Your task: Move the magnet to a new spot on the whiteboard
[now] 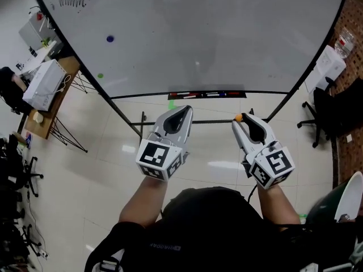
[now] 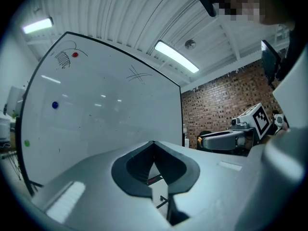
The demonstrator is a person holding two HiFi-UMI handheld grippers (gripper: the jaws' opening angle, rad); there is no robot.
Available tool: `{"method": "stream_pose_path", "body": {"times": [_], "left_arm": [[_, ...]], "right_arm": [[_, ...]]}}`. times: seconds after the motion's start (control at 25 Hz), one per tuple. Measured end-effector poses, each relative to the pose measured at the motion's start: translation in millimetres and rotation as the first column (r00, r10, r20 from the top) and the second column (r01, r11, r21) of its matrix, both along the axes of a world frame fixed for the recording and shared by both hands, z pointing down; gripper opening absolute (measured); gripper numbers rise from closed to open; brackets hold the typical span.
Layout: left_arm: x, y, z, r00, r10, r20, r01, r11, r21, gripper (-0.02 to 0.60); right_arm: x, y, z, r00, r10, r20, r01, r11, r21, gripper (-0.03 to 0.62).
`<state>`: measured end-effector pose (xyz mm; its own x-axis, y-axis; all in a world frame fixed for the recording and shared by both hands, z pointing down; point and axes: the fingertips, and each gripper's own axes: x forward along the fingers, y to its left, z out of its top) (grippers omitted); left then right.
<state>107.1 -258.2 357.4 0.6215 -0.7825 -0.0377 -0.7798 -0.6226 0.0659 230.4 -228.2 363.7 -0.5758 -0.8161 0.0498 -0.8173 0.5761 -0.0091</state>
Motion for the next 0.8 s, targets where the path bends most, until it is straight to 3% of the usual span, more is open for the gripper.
{"method": "stream_pose_path", "body": {"times": [0.8], "left_arm": [[-9,119,16,0.981,-0.194,0.018,0.195,0.978,-0.076,0.015]], "right_arm": [[-21,86,26,0.974,-0.224,0.022,0.225,0.973,-0.059,0.106]]}}
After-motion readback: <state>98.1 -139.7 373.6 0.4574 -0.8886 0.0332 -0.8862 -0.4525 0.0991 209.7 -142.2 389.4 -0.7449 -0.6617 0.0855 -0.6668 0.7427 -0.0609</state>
